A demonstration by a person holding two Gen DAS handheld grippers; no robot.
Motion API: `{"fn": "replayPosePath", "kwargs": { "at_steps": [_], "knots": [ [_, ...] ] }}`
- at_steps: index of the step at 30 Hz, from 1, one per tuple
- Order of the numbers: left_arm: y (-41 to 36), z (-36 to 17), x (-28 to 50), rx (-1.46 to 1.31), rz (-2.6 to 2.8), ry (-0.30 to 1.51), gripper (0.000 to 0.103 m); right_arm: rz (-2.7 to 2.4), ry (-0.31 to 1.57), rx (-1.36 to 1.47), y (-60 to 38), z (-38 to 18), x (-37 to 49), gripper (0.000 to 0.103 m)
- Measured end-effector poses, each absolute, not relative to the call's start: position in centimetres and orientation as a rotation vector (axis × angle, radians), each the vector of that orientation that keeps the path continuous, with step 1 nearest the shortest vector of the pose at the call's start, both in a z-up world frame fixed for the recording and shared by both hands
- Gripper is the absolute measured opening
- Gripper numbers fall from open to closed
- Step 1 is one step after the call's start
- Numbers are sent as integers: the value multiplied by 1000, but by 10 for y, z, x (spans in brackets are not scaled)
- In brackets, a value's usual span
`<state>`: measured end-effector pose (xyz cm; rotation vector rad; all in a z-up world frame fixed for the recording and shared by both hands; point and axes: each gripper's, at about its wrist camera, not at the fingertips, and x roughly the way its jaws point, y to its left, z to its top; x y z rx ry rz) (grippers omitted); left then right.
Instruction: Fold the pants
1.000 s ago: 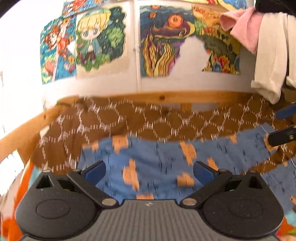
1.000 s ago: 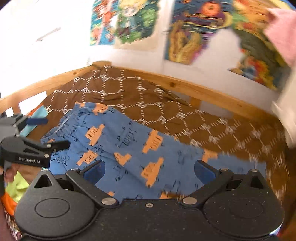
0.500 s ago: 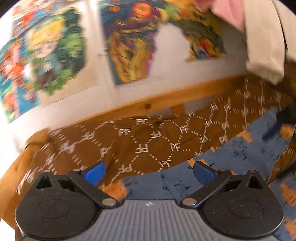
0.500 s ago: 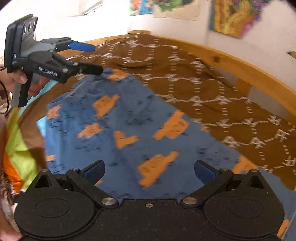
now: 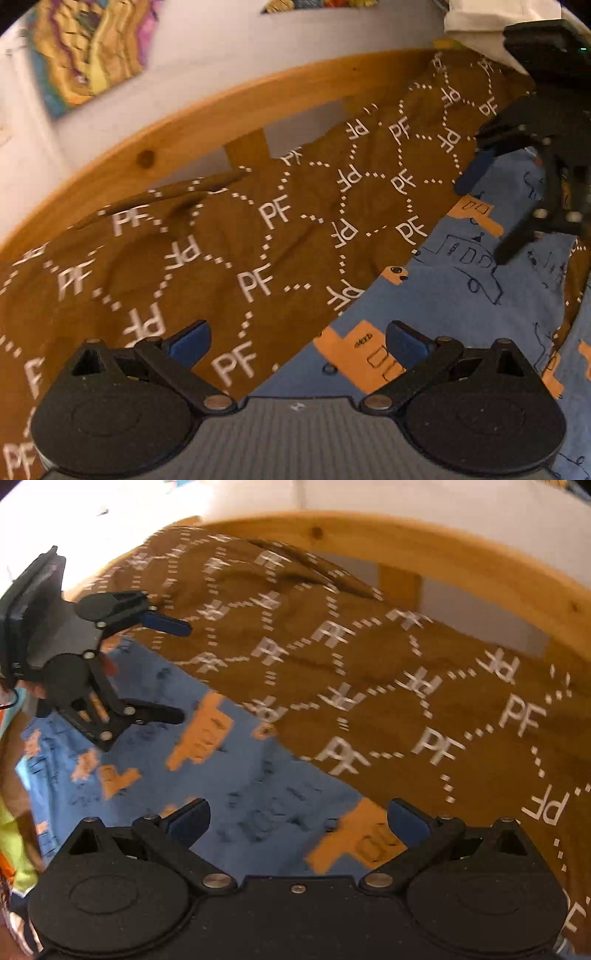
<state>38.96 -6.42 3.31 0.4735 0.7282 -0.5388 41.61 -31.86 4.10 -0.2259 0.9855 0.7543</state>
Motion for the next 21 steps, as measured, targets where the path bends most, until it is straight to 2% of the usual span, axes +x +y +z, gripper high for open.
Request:
{"fn": "replayPosePath", "kwargs": {
  "at_steps": [2,5,9,13,15,17,21],
  "knots": [
    [-69,28,398,485,-587,742,100,710,978,-214,-323,32,428,90],
    [-74,20,404,518,-672,772,88,702,971,-188,-327,24,444,81],
    [-77,13,412,572,-750,837,57,765,974,-215,-327,23,452,73],
    [-81,11,412,667,-762,852,45,795,1022,-235,-328,24,456,66],
    [-86,12,410,701,-764,848,36,802,1043,-282,-327,26,454,56],
    [-89,11,405,732,-752,835,29,798,1056,-307,-326,27,451,41],
    [-93,12,393,768,-711,794,15,790,1033,-348,-321,25,439,24]
  ]
}}
